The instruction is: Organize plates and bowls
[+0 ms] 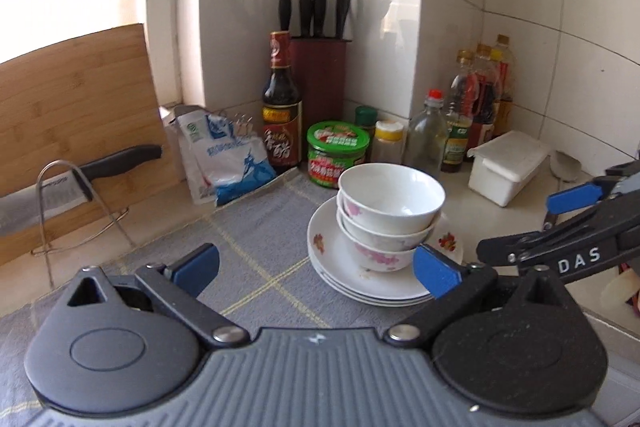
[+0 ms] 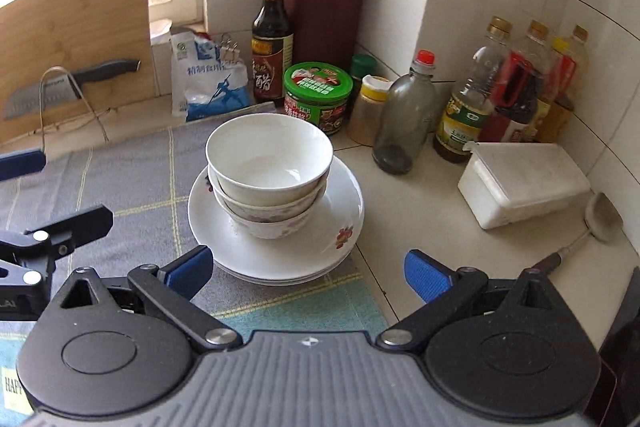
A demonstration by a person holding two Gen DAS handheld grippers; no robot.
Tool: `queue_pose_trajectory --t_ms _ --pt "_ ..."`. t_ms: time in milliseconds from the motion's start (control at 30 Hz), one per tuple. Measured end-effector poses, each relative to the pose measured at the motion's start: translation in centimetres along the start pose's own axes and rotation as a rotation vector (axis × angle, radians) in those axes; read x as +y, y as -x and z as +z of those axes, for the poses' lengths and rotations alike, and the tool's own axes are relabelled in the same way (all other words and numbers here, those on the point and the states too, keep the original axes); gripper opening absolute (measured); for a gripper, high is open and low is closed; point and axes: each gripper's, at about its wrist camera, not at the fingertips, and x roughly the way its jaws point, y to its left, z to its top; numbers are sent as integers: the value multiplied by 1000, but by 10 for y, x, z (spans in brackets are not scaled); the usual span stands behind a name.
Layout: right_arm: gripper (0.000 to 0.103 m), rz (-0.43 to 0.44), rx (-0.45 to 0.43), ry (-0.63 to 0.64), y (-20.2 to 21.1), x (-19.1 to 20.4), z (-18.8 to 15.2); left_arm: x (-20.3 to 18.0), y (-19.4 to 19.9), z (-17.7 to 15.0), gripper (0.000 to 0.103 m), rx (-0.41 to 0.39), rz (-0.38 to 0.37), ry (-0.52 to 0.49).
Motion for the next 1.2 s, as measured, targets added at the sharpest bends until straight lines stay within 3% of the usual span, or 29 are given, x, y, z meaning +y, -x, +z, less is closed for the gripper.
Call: queue_pose_trajectory --t_ms 200,533,1200 --pt "103 -21 -57 -39 20 4 0 -5 9 4 102 21 64 25" --pt "103 -14 -72 -53 23 9 3 1 13 9 102 28 108 75" --pt "103 -19 -58 -55 15 10 5 2 6 11 103 51 106 99"
